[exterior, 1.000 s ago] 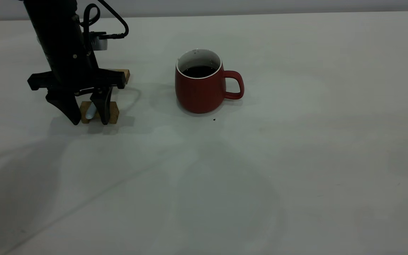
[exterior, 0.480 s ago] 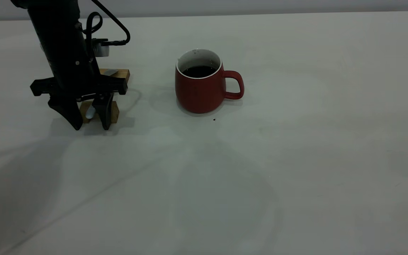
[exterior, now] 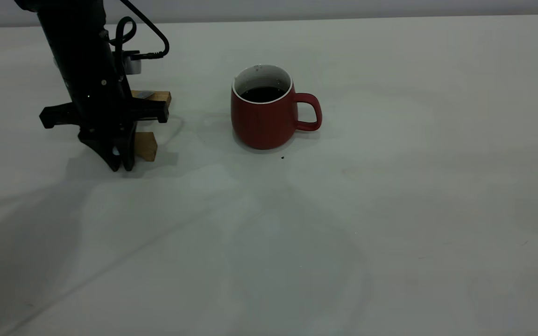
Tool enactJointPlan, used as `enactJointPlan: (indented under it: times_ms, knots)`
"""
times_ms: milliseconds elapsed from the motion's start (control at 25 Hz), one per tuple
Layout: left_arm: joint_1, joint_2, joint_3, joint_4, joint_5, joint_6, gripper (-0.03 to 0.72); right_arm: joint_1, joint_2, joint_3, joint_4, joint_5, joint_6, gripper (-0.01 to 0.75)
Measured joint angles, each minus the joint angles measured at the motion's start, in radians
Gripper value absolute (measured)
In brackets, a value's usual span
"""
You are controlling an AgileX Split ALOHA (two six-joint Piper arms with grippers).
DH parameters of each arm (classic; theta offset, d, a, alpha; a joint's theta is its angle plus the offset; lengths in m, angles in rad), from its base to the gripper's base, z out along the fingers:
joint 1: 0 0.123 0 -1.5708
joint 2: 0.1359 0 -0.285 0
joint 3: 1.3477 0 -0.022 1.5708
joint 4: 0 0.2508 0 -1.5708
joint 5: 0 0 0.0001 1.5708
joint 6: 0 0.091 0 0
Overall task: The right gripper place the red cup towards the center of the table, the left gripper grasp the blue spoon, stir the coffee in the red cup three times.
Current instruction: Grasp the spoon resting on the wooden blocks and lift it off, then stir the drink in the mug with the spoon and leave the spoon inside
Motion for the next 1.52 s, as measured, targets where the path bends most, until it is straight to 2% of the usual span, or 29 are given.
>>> enactJointPlan:
  times_ms: [240,400,560,800,1200,1320,1520]
  knots:
    - [0.000,-0.019,-0.064,0.000,0.067,-0.003,0.143,0.000,0.000,0.000,0.000,0.000,0.000,0.439]
    - [0.000,-0.052,-0.138,-0.019,0.202,-0.004,0.143,0.000,0.000,0.000,0.000,0.000,0.000,0.439]
    - [0.000,-0.111,-0.205,-0.115,0.332,0.011,0.143,0.000,-0.001,0.000,0.000,0.001,0.000,0.439]
    - [0.000,-0.189,-0.230,-0.440,0.376,0.118,0.143,0.000,-0.001,0.000,0.000,0.001,0.000,0.439]
    - [0.000,-0.191,-0.230,-1.155,0.442,0.245,0.143,0.000,-0.001,0.000,0.000,0.001,0.000,0.439]
    - [-0.008,-0.191,-0.230,-1.284,0.444,0.263,0.143,0.000,-0.001,0.000,0.000,0.001,0.000,0.439]
    - [-0.023,-0.191,-0.230,-1.404,0.442,0.217,0.143,0.000,-0.001,0.000,0.000,0.001,0.000,0.439]
